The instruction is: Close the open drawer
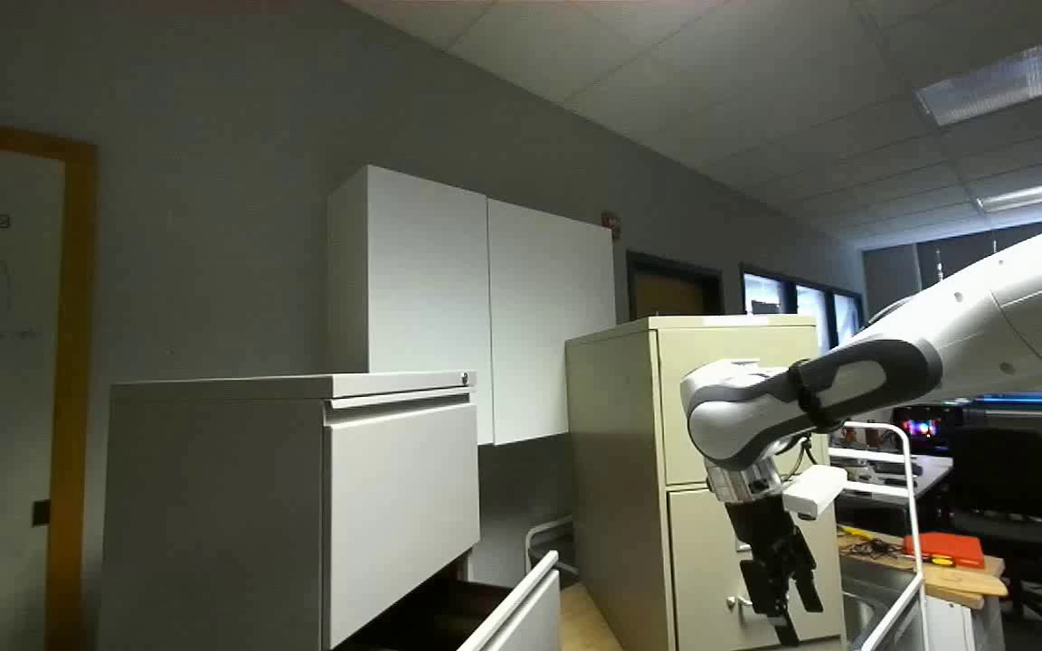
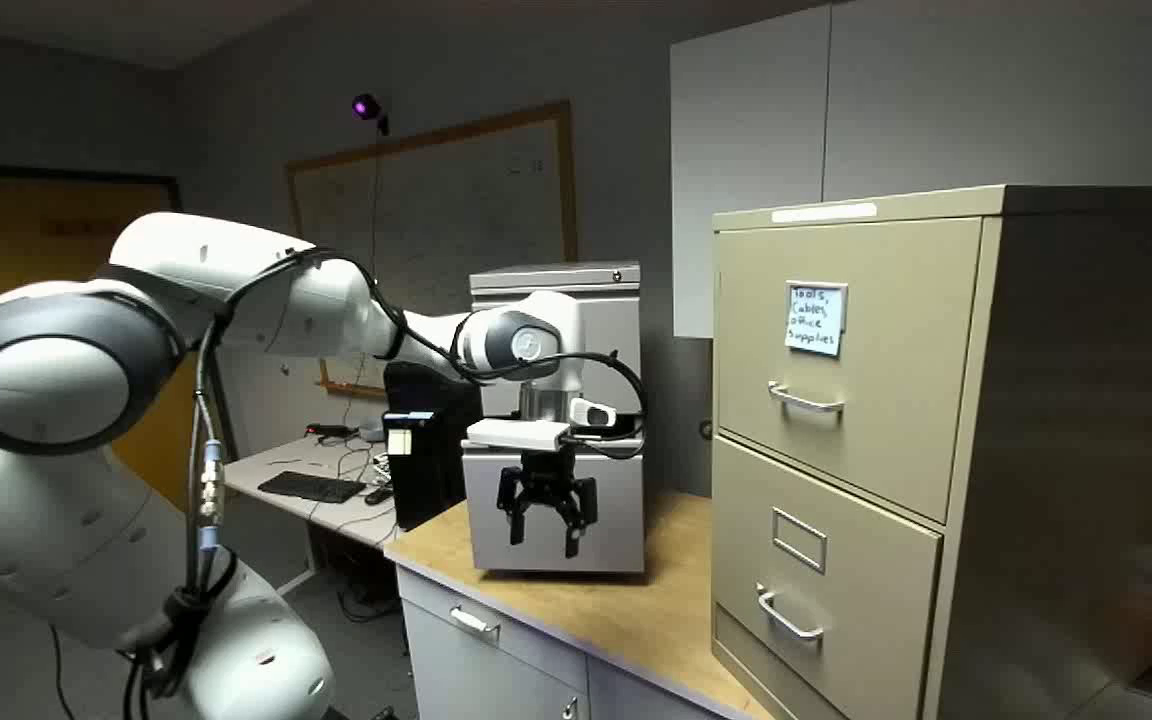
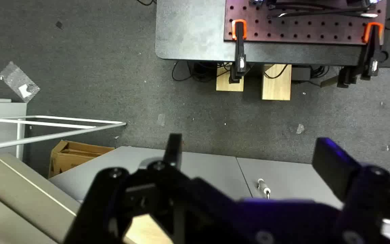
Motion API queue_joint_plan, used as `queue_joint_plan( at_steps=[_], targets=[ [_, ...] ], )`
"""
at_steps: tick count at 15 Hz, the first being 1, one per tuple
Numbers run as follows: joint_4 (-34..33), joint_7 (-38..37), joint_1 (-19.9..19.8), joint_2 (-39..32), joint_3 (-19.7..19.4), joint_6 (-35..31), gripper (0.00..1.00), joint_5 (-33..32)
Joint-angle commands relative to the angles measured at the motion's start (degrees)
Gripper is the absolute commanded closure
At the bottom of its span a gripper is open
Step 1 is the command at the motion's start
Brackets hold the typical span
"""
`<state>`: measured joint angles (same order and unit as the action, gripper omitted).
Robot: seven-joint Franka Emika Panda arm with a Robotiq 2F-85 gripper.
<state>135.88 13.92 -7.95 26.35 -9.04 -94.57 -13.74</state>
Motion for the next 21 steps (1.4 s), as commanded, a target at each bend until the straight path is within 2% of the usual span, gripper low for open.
queue_joint_plan(
  at_steps=[1, 7, 10, 12, 17, 18, 19, 21],
  targets=[
    [-0.10, -0.16, 0.48, 0.00, -0.39, 0.01, 0.00, -0.13],
    [-0.17, -0.16, 0.47, 0.01, -0.40, -0.02, 0.00, -0.13],
    [-1.07, -2.63, -0.09, -0.88, -0.47, -0.85, 0.00, 0.06],
    [-2.21, -3.44, 0.10, -1.97, -0.82, -3.27, 0.00, 1.22],
    [-6.54, -1.43, 1.86, -7.66, -1.69, -15.13, 0.00, 8.17],
    [-7.74, -0.79, 2.29, -9.45, -1.88, -17.35, 0.25, 10.35],
    [-8.80, -0.29, 2.56, -11.13, -1.88, -19.45, 0.27, 12.18],
    [-10.86, 1.33, 3.02, -14.75, -2.16, -23.42, 0.40, 16.22]
  ],
)
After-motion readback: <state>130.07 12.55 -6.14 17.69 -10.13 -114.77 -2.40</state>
